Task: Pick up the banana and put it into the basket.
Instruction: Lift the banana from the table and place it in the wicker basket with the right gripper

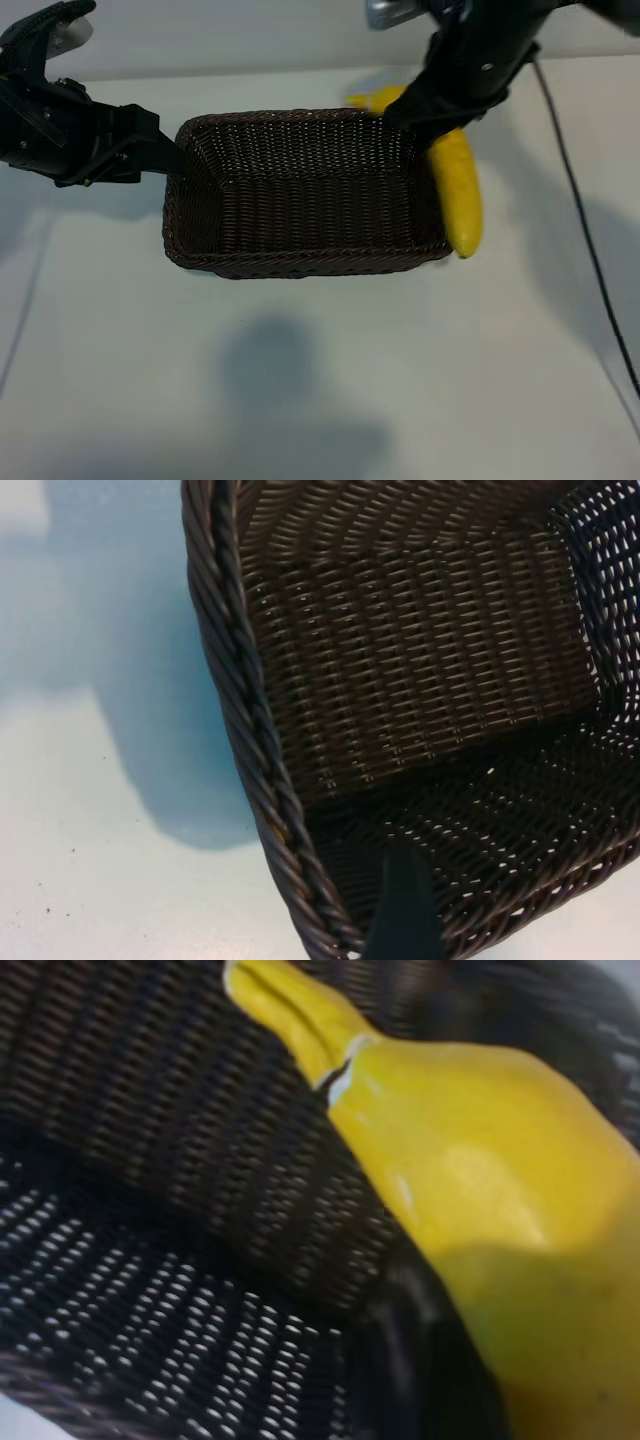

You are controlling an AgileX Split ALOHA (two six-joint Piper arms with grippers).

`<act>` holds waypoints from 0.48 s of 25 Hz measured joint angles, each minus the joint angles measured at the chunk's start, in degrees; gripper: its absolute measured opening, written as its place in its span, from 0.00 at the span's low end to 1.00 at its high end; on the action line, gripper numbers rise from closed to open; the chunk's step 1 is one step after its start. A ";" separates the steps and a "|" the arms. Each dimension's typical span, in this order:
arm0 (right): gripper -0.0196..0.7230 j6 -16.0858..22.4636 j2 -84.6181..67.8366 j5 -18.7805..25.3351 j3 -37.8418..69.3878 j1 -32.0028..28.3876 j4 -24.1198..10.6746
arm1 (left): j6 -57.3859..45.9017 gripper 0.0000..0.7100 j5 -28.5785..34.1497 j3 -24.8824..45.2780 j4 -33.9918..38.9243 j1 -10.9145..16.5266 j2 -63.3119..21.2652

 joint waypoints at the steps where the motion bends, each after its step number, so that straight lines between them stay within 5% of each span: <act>1: 0.61 -0.37 0.77 0.39 -0.95 0.77 0.07 | 0.00 0.84 0.05 0.00 0.00 0.00 0.00; 12: 0.61 -3.52 8.29 5.06 -11.83 4.17 0.04 | 0.00 0.83 0.46 0.00 -0.05 0.00 0.00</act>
